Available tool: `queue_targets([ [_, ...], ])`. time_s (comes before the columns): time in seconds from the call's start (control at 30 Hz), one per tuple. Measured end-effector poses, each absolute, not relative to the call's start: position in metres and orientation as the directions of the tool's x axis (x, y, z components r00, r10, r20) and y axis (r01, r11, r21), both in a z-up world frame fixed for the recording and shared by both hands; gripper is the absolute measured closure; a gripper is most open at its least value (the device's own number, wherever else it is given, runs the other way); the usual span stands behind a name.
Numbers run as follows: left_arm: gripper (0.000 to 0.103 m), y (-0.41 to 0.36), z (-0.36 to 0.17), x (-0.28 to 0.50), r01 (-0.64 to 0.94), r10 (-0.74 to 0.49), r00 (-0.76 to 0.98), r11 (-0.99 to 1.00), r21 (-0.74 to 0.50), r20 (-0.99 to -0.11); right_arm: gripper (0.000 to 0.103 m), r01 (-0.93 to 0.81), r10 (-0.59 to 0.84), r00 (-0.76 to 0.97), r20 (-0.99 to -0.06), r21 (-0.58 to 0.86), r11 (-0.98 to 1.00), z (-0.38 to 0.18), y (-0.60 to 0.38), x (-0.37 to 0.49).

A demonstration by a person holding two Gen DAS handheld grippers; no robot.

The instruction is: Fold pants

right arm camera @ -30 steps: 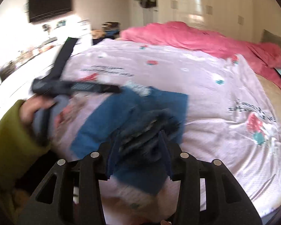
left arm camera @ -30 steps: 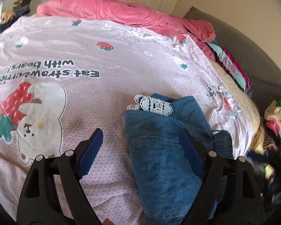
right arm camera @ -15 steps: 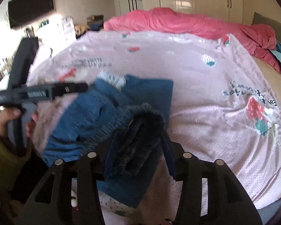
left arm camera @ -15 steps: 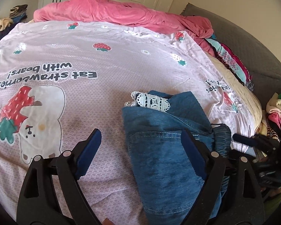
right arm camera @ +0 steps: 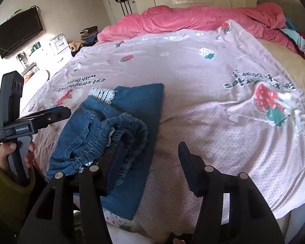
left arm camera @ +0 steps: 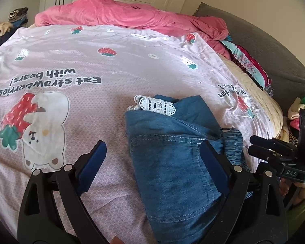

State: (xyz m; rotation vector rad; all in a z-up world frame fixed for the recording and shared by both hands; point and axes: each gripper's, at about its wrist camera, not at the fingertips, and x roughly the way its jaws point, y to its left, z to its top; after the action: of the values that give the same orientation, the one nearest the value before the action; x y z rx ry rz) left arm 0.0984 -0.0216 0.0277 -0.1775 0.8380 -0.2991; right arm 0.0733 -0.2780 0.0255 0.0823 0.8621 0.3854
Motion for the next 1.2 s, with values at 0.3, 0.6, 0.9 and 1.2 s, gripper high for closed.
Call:
queue_targets([
  [0.3, 0.016, -0.024, 0.006, 0.091, 0.178, -0.355, 0.573, 0.934, -0.311, -0.739, 0.049, -0.341, 0.451, 0.478, -0.754, 0.314, 0.886, 0.005, -0.272, 0.087],
  [0.6, 0.016, -0.031, -0.007, 0.088, 0.185, -0.351, 0.557, 0.936, -0.300, -0.752, 0.048, -0.329, 0.564, 0.408, -0.718, 0.461, 0.825, -0.010, -0.281, 0.101],
  [0.9, 0.044, -0.040, -0.011, 0.087, 0.237, -0.387, 0.555, 0.922, -0.306, -0.736, 0.059, -0.405, 0.553, 0.401, -0.731, 0.400, 0.822, -0.008, -0.264, 0.108],
  [1.2, 0.043, -0.043, -0.019, 0.091, 0.241, -0.401, 0.563, 0.916, -0.320, -0.723, 0.060, -0.432, 0.569, 0.400, -0.718, 0.400, 0.808, -0.015, -0.259, 0.115],
])
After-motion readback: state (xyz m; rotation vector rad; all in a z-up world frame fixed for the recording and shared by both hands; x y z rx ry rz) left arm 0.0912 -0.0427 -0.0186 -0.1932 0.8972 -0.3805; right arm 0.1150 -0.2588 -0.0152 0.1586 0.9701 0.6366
